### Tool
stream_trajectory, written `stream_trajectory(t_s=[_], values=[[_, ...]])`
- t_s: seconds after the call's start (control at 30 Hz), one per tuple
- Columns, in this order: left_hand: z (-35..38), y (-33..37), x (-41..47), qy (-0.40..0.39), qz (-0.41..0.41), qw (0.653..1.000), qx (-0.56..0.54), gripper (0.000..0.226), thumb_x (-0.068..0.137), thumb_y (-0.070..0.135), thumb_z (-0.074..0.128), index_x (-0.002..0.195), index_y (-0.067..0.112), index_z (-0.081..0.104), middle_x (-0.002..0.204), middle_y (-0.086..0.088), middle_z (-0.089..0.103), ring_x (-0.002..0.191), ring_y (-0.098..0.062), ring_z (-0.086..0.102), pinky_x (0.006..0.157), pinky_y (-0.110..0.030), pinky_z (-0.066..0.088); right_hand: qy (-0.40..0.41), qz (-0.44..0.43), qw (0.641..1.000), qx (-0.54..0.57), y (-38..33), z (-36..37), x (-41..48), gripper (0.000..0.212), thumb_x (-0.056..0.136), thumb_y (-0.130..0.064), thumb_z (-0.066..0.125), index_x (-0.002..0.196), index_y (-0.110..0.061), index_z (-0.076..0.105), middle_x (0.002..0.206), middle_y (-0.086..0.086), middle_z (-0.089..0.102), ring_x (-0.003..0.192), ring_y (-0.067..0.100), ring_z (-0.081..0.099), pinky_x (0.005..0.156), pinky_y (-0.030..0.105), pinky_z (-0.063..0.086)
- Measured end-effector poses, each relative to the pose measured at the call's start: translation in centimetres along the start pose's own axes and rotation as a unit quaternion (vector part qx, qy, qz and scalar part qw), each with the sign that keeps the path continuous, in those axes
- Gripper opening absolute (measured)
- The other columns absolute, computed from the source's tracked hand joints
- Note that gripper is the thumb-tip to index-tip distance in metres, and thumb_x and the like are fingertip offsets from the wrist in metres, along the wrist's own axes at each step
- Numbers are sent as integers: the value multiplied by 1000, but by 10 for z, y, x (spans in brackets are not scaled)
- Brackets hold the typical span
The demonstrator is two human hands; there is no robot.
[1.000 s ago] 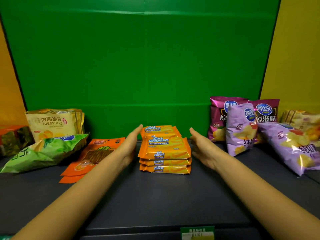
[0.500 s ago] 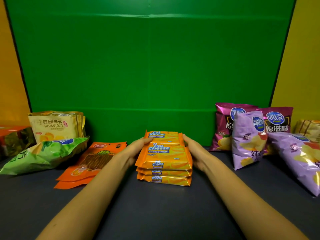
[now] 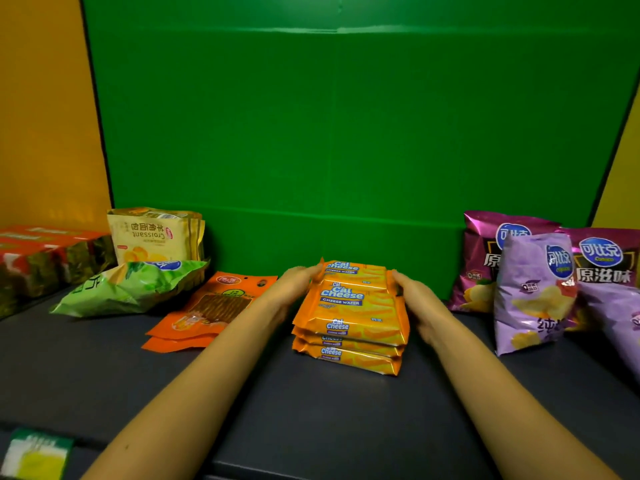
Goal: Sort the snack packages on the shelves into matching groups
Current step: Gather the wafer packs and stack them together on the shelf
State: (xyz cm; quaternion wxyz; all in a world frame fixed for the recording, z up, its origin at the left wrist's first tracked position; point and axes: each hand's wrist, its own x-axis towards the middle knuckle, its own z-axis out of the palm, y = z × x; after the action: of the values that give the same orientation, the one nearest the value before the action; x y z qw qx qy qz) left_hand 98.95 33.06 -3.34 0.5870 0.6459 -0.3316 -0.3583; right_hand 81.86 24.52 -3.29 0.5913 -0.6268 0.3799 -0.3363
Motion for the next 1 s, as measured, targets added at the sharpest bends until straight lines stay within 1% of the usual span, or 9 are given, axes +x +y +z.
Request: stream_trajectory(t_s=[0.1,0.27,0.47,0.57,0.67,0.77,0.87,0.97,1.0], values=[[-12,9,-20,113,113,983,91,32,92,27,50,112,4,58,109,-10,59,100,-23,57,86,-33,44,98,-154,981,-65,-16,-5,-6,33,95,-19,47,120,-3,58,114,8,60,105,16,51,87,22,32],[-64,20,-76,214,291,894,267,15,90,24,54,89,13,64,87,-1,63,77,-19,57,75,-33,45,35,-269,951,-148,-38,10,-23,13,90,-13,53,97,-21,62,104,1,62,103,16,55,98,35,41],[-161,10,-132,280,277,857,332,24,84,36,53,81,16,65,78,-3,68,72,-23,62,73,-38,51,-59,-261,938,-221,-58,88,-52,24,88,-15,56,75,-35,56,96,2,64,105,28,62,99,44,45],[-217,-6,-159,293,247,860,336,29,78,42,48,78,19,65,73,-1,69,71,-23,66,71,-41,54,-89,-233,940,-232,-58,141,-64,20,88,-18,57,75,-32,56,96,4,64,100,30,64,95,41,46],[-276,-27,-184,301,229,856,351,14,86,33,56,74,27,60,69,2,66,67,-20,63,67,-37,51,-126,-169,955,-207,-54,198,-78,12,90,-28,54,79,-23,56,108,11,66,90,24,61,93,41,48],[-330,-45,-211,310,204,853,367,17,88,25,56,72,30,58,70,3,66,69,-18,63,68,-38,50,-131,-106,967,-189,-45,254,-89,36,89,-40,54,102,-7,61,111,15,64,93,26,60,88,42,49],[-378,-59,-233,328,186,846,377,16,88,29,57,73,25,62,71,-2,68,69,-20,63,68,-40,49,-99,-40,993,-54,-27,302,-93,65,83,-37,63,132,-2,39,118,10,54,106,24,56,87,36,49],[-417,-67,-249,342,166,852,360,16,88,27,57,76,21,65,75,-1,71,74,-19,65,73,-44,53,-31,-11,998,62,-16,338,-92,111,49,-47,77,138,-3,29,135,10,48,125,25,47,104,42,41],[-428,-68,-253,344,160,854,356,17,88,27,57,75,22,65,75,0,71,75,-18,66,74,-44,53,-24,-3,996,88,-14,347,-89,113,45,-46,79,138,-5,30,135,9,49,124,24,48,103,40,41]])
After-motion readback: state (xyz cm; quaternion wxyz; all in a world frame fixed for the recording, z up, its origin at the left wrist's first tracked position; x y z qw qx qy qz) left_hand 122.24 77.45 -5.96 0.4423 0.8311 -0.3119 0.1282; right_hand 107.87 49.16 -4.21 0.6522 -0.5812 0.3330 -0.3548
